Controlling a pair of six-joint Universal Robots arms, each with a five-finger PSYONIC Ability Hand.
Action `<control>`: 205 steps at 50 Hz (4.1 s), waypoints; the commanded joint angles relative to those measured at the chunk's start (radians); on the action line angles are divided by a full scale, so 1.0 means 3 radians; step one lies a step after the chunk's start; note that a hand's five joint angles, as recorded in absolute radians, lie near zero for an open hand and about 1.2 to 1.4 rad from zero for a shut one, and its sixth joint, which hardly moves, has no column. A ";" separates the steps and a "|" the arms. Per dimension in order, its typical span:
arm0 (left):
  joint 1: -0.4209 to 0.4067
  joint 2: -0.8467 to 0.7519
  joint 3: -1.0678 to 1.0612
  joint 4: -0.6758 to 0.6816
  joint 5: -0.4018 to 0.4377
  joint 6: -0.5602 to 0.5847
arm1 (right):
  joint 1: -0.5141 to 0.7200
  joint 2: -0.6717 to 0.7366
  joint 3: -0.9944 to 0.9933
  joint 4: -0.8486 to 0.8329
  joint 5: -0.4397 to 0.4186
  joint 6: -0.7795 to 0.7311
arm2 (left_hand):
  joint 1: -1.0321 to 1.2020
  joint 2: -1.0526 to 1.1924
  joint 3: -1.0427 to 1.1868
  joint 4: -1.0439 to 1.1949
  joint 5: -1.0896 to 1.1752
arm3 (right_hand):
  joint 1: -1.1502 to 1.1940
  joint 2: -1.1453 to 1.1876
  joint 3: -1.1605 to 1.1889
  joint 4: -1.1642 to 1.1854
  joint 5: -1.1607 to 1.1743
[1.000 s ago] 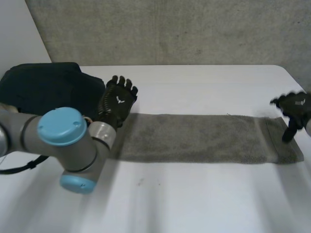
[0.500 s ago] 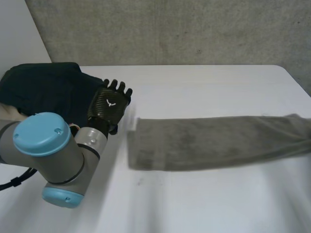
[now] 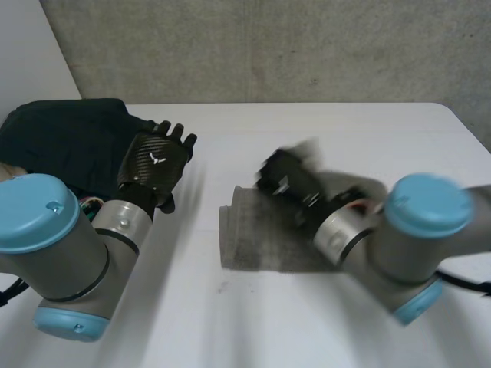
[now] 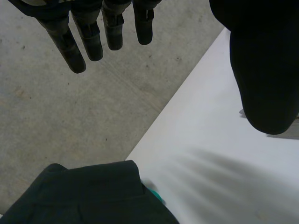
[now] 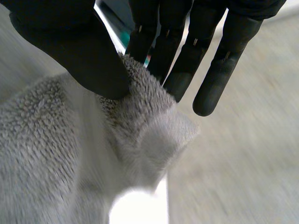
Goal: Fold the laundry.
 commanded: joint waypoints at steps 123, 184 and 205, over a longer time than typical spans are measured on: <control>-0.0824 -0.0462 0.1296 -0.1272 0.0091 -0.0862 | -0.0666 -0.0691 0.0457 0.1255 0.0826 0.3289 | 0.0027 -0.0042 -0.0063 -0.0028 -0.0068 | -0.3095 -0.3333 -0.3385 -0.3417 -0.3244; -0.0701 -0.0406 0.1337 -0.1221 0.0510 -0.1189 | -0.1534 0.1297 -0.2055 0.0870 0.1306 0.3479 | 0.0095 0.0026 0.0006 0.0041 0.0000 | 0.0977 0.0739 0.0688 0.0656 0.0828; -0.1023 -0.0431 0.1470 -0.1236 0.0710 -0.1348 | -0.2476 0.2617 -0.4681 0.1914 0.1194 0.3034 | 0.0085 0.0017 -0.0004 0.0031 -0.0009 | 0.0977 0.0739 0.0688 0.0656 0.0828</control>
